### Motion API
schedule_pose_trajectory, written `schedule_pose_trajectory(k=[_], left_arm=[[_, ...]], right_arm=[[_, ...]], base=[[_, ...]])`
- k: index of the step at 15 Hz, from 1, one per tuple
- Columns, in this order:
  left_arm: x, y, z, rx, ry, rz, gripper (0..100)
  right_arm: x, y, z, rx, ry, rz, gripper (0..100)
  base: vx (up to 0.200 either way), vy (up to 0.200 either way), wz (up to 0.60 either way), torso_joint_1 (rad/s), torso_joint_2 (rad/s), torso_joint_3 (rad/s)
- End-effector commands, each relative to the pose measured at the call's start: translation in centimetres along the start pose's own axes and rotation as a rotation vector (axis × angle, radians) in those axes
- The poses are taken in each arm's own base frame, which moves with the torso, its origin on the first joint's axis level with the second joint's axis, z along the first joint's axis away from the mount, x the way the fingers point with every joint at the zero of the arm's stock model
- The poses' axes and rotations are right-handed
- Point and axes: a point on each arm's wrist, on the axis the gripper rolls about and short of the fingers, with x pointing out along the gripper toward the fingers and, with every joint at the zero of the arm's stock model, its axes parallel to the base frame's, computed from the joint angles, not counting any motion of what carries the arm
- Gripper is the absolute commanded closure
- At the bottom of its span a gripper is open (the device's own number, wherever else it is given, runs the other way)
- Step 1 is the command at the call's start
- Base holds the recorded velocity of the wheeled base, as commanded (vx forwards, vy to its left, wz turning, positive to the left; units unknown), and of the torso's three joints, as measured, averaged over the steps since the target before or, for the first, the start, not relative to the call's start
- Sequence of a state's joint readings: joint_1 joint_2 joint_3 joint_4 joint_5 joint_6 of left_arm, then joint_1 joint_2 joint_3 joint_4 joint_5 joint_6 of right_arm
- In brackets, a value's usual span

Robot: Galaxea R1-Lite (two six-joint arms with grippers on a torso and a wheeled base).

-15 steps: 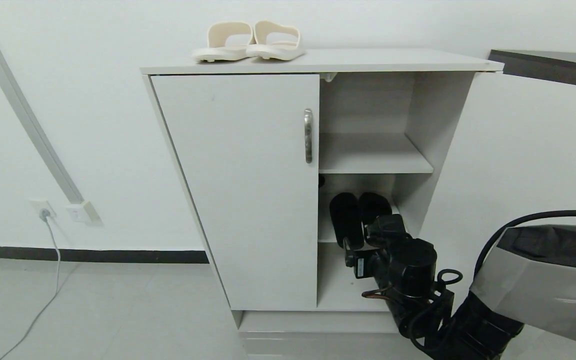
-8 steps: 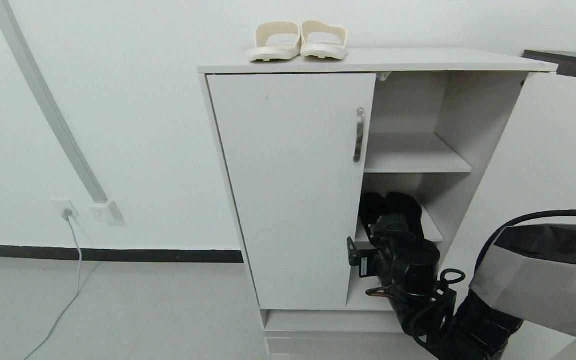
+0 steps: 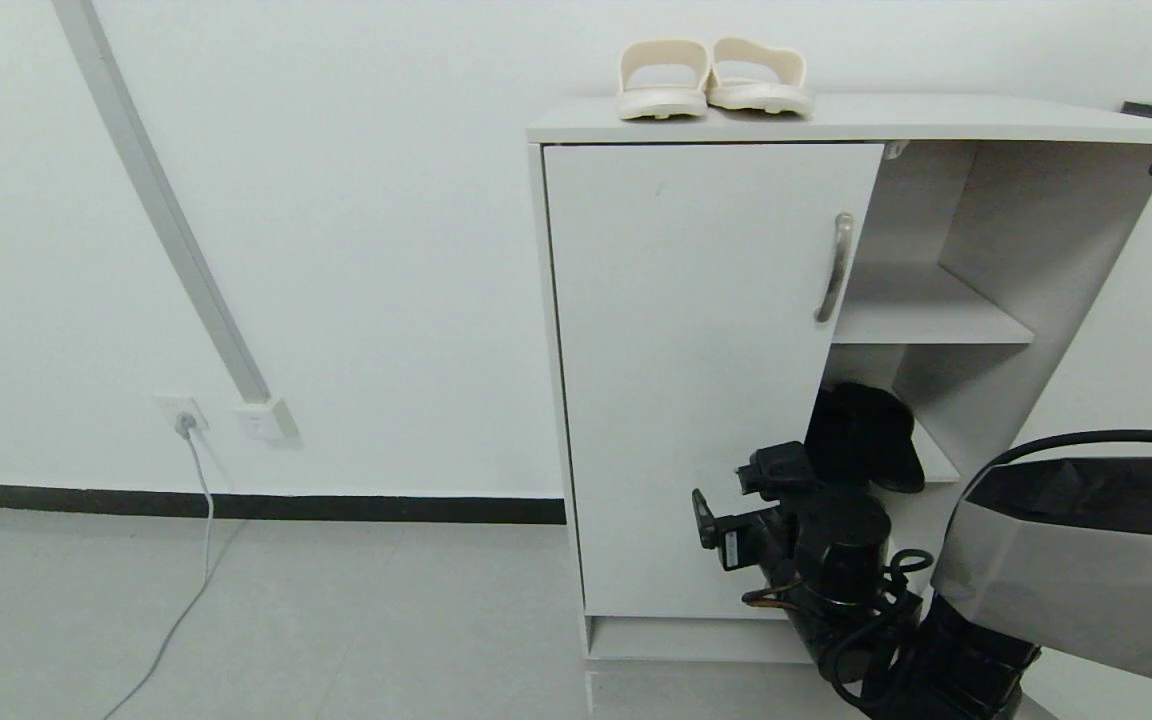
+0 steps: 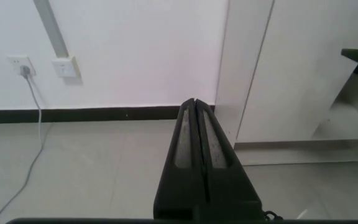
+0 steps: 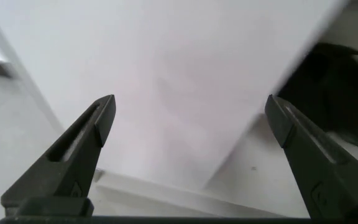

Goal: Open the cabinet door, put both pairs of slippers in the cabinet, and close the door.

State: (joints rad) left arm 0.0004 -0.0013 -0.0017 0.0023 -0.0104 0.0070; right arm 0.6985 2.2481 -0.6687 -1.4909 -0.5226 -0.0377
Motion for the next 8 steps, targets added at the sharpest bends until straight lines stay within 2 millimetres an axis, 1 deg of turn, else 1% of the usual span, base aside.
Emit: schedule_pose_trajectory(k=[1,8], left_arm=[[0.01,0.0,-0.01,-0.001,0.002,0.001,100],[0.01,0.0,-0.01,-0.001,0.002,0.002,100]], right_arm=[[-0.12,-0.09,0.08,0.001,0.0,0.0,0],[-0.15,-0.03,0.23,0.013,-0.021,0.012,0]], base=[[0.0,0.0,0.0,0.0,0.0,0.0],[0.0,0.0,0.0,0.0,0.0,0.0]])
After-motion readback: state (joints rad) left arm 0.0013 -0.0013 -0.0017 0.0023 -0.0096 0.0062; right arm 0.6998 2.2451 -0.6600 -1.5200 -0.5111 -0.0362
